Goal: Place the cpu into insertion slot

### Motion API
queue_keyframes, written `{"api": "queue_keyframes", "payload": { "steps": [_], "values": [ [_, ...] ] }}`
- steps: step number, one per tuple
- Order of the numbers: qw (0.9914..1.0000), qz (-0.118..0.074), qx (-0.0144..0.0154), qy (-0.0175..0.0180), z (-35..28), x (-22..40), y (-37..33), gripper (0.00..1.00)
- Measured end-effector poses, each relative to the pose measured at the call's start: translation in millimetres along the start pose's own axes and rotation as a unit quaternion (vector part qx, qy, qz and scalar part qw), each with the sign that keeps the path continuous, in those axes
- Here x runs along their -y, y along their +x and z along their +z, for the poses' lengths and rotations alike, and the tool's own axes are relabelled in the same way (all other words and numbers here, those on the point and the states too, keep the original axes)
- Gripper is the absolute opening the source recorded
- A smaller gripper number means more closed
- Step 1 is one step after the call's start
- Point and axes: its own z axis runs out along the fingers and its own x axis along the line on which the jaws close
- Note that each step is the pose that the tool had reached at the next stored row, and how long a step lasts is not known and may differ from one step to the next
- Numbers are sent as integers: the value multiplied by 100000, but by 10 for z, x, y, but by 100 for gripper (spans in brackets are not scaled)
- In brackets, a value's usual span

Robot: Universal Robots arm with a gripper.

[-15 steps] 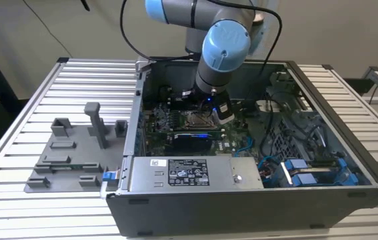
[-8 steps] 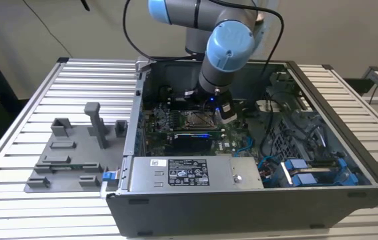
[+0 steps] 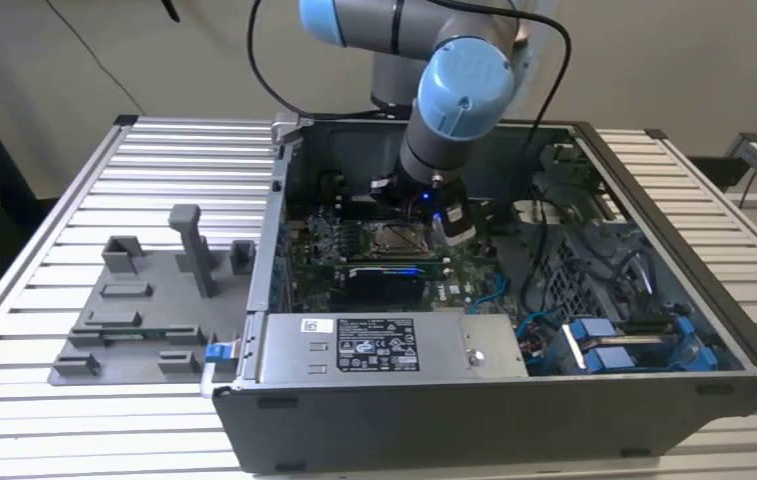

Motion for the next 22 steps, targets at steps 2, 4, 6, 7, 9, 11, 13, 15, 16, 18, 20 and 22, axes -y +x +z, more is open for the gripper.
{"api": "queue_keyframes", "payload": {
  "steps": [2,4,6,7,9,11,13,15,16,18,20,22],
  "values": [
    [100000,-3,-13,-3,-45,-21,45,11],
    [100000,115,-211,55,-54,-26,94,11],
    [99995,431,-772,346,-44,-41,114,11],
    [99991,626,-1128,467,-39,-52,117,11],
    [99981,904,-1614,553,-42,-77,128,11],
    [99972,1117,-2011,620,-47,-86,156,11],
    [99963,1112,-2274,982,-49,-97,186,11],
    [99957,1068,-2486,1137,-82,-123,200,11],
    [99957,1070,-2493,1138,-123,-146,208,11],
    [99957,1074,-2497,1131,-192,-182,228,11],
    [99956,1081,-2516,1116,-216,-192,268,11],
    [99956,1086,-2523,1108,-214,-187,327,11]
  ]
}}
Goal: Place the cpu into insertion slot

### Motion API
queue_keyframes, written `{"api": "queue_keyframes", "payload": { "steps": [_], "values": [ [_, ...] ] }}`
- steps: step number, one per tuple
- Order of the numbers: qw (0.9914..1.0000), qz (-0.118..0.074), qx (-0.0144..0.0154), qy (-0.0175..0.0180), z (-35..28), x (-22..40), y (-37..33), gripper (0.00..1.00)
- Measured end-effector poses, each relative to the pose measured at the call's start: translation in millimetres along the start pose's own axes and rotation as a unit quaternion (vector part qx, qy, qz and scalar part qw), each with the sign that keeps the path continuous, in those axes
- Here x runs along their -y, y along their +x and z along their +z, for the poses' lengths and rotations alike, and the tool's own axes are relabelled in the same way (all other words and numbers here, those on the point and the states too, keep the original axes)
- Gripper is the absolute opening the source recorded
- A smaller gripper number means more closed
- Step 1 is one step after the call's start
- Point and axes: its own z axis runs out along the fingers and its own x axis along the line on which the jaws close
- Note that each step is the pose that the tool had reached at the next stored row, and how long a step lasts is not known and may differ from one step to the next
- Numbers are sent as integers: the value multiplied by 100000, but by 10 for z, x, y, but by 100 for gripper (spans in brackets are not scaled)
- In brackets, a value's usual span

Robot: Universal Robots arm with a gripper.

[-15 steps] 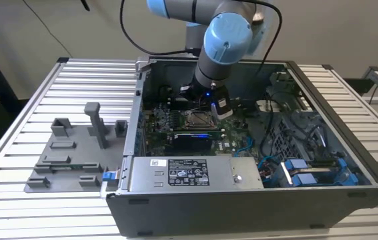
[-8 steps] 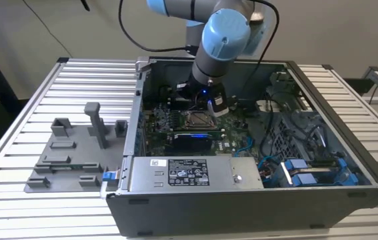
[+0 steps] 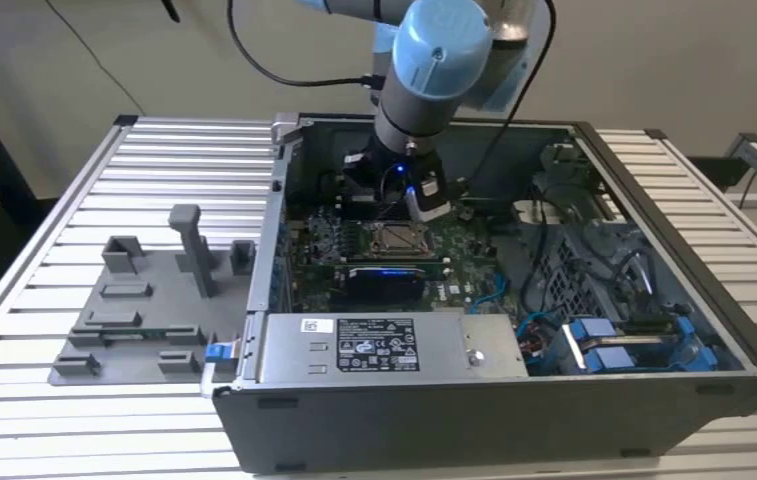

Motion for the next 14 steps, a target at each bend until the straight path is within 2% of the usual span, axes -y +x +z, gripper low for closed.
{"api": "queue_keyframes", "payload": {
  "steps": [1,3,6,10,12,14],
  "values": [
    [100000,8,2,88,2,4,36,11],
    [99996,102,36,938,4,10,87,11],
    [99949,288,253,3163,8,14,123,11],
    [99773,543,676,6674,16,8,140,11],
    [99696,613,800,7721,46,-26,142,11],
    [99588,711,955,8986,88,-88,147,11]
  ]
}}
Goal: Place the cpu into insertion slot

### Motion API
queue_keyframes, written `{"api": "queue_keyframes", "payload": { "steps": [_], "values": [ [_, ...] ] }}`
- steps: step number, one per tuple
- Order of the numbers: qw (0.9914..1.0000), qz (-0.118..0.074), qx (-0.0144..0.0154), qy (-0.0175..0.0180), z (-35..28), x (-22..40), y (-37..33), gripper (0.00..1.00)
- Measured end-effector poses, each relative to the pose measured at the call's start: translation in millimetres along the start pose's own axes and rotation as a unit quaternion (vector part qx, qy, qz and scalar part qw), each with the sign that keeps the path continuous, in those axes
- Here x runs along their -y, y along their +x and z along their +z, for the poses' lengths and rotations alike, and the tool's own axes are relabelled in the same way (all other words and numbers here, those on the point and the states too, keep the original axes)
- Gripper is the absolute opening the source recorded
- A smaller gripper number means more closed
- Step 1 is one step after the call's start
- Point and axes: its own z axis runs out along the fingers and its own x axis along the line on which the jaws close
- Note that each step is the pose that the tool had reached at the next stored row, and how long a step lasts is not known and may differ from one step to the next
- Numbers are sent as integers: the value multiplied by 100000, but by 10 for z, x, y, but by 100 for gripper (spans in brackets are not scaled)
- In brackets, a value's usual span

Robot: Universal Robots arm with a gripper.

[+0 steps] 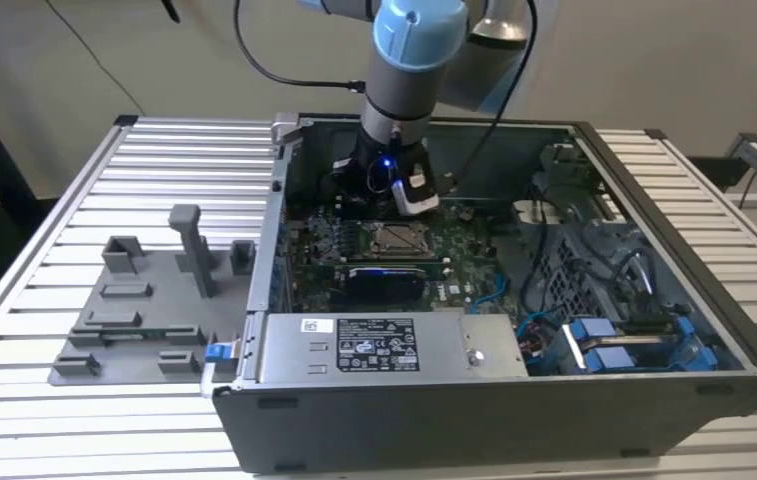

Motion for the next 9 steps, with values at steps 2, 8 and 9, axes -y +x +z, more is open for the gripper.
{"api": "queue_keyframes", "payload": {
  "steps": [2,8,9],
  "values": [
    [100000,-124,157,58,20,-11,0,11],
    [99998,-316,480,53,40,-9,16,11],
    [99998,-330,558,29,52,-5,16,11]
  ]
}}
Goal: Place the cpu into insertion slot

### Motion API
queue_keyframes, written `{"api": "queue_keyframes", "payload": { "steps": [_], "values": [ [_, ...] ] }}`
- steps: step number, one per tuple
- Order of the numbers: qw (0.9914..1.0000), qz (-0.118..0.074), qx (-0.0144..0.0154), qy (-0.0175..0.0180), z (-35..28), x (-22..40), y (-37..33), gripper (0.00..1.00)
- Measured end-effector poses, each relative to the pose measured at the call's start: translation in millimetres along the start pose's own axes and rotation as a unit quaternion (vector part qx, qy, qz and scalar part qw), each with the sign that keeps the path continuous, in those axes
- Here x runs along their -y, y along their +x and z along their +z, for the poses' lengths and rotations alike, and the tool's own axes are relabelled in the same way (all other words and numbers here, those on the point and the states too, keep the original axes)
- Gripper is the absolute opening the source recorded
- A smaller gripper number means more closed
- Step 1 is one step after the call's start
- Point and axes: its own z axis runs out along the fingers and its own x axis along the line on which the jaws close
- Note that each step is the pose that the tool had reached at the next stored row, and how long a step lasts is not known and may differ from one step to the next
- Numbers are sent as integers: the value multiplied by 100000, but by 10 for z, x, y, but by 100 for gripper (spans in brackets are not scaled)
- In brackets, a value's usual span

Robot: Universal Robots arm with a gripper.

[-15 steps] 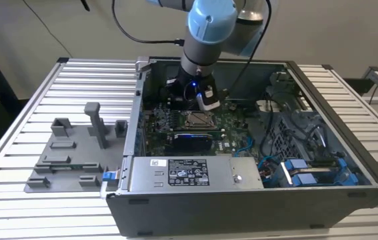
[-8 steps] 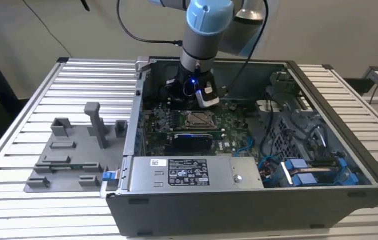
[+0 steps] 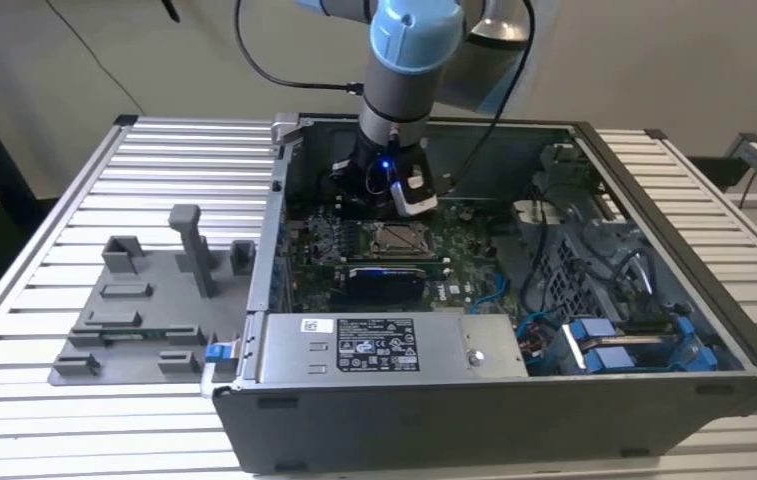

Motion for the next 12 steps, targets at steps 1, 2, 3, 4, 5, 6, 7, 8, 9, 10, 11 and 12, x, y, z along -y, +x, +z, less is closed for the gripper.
{"api": "queue_keyframes", "payload": {
  "steps": [1,2,3,4,5,6,7,8,9,10,11,12],
  "values": [
    [100000,-27,98,-14,14,4,0,11],
    [100000,-66,216,-37,26,6,-2,11],
    [99999,-117,321,-181,35,9,-3,11],
    [99998,-179,401,-528,37,9,-3,11],
    [99993,-245,468,-1050,40,8,-3,11],
    [99987,-289,497,-1536,44,6,-2,11],
    [99979,-326,505,-1969,48,7,1,11],
    [99976,-350,517,-2098,53,8,2,11],
    [99976,-348,521,-2099,59,10,3,11],
    [99976,-353,532,-2092,67,13,5,11],
    [99976,-368,568,-2098,77,17,6,11],
    [99976,-374,583,-2099,86,19,5,11]
  ]
}}
